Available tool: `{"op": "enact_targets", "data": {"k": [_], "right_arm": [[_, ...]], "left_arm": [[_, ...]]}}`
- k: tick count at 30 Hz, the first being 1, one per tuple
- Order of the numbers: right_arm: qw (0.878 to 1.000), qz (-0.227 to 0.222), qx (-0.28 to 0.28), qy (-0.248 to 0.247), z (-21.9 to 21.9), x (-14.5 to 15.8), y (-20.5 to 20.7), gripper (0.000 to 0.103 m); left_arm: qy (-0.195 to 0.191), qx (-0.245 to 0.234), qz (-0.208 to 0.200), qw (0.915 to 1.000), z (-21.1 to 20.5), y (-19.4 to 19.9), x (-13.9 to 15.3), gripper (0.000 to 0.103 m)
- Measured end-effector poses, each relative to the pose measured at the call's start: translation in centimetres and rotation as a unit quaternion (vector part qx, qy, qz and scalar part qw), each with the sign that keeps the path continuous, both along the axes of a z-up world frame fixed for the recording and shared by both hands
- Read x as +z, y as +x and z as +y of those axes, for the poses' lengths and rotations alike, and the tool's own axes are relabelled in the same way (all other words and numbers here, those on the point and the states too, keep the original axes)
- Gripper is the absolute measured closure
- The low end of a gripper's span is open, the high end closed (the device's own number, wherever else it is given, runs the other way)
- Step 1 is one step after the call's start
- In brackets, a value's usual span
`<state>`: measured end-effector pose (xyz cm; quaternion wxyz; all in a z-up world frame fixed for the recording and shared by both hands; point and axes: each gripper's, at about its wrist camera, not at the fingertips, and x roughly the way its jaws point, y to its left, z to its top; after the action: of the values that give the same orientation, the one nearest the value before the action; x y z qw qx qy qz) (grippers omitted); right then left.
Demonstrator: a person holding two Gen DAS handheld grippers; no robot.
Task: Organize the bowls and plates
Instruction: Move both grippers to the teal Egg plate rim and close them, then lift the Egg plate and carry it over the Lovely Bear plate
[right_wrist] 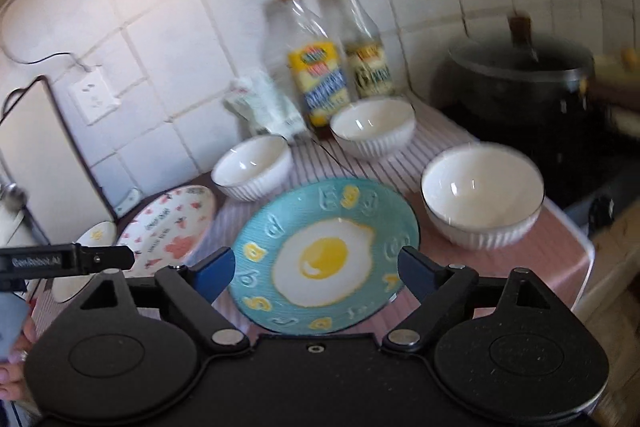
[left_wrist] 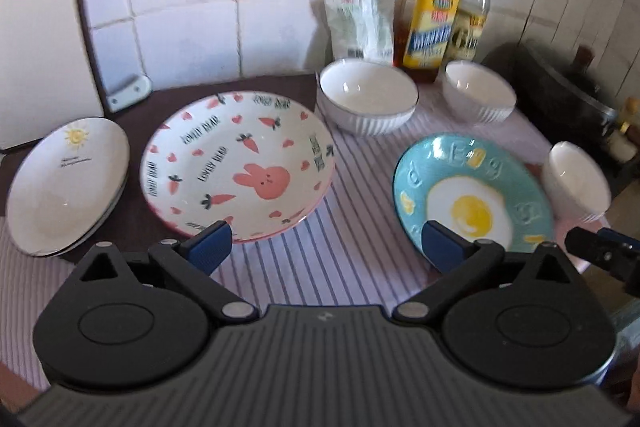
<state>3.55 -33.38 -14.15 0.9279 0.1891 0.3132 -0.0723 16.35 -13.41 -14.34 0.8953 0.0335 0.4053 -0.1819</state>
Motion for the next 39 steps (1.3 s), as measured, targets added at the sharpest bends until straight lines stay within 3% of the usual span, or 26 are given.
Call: {"op": "enact_targets", "data": {"k": [9,13,18,20,23,25,28,30,32,34,39], "right_arm": [[0.997,0.016,-0.069,0.016,-2.3,-6.0,1.5,0.012],[0.998,0.018,-0.068,-0.004,-2.7,-7.2,1.8,0.012],[0.998,0.037,-0.014,0.041,-3.1,-7.5,3.1,0.021],[0.998,0.036,-0.016,0.039,-3.1,-7.5,3.4,0.021],[0.998,0.026,-0.021,0.046,-3.0,-7.5,3.5,0.025],[0.998,0.025,-0.029,0.055,-3.1,-7.7,3.7,0.036],[0.997,0.036,-0.048,0.046,-3.2,-7.9,4.2,0.048],[0.997,0.040,-0.051,0.045,-3.2,-8.0,4.4,0.048],[0.997,0.042,-0.049,0.044,-3.3,-8.0,4.4,0.049],[0.997,0.043,-0.049,0.044,-3.3,-8.0,4.4,0.050],[0.997,0.044,-0.039,0.048,-3.6,-8.0,4.5,0.048]], "left_arm": [[-0.079,-0.025,0.050,0.9953,-2.9,2.3,-4.0,0.003],[-0.068,-0.028,0.022,0.9970,-4.6,2.2,-4.9,0.003],[-0.059,-0.036,0.036,0.9969,-6.1,3.2,-6.4,0.004],[-0.061,-0.044,0.046,0.9961,-6.4,3.5,-6.8,0.011],[-0.060,-0.041,0.063,0.9953,-6.5,3.8,-7.5,0.032],[-0.063,-0.035,0.073,0.9947,-6.4,4.0,-7.7,0.045],[-0.069,-0.037,0.075,0.9942,-6.1,4.4,-7.7,0.056],[-0.063,-0.043,0.082,0.9937,-6.1,5.0,-7.8,0.069],[-0.082,-0.046,0.096,0.9910,-6.0,5.3,-7.8,0.079],[-0.092,-0.048,0.111,0.9884,-6.1,5.2,-8.0,0.082],[-0.069,-0.051,0.102,0.9910,-7.3,4.6,-7.8,0.081]]}}
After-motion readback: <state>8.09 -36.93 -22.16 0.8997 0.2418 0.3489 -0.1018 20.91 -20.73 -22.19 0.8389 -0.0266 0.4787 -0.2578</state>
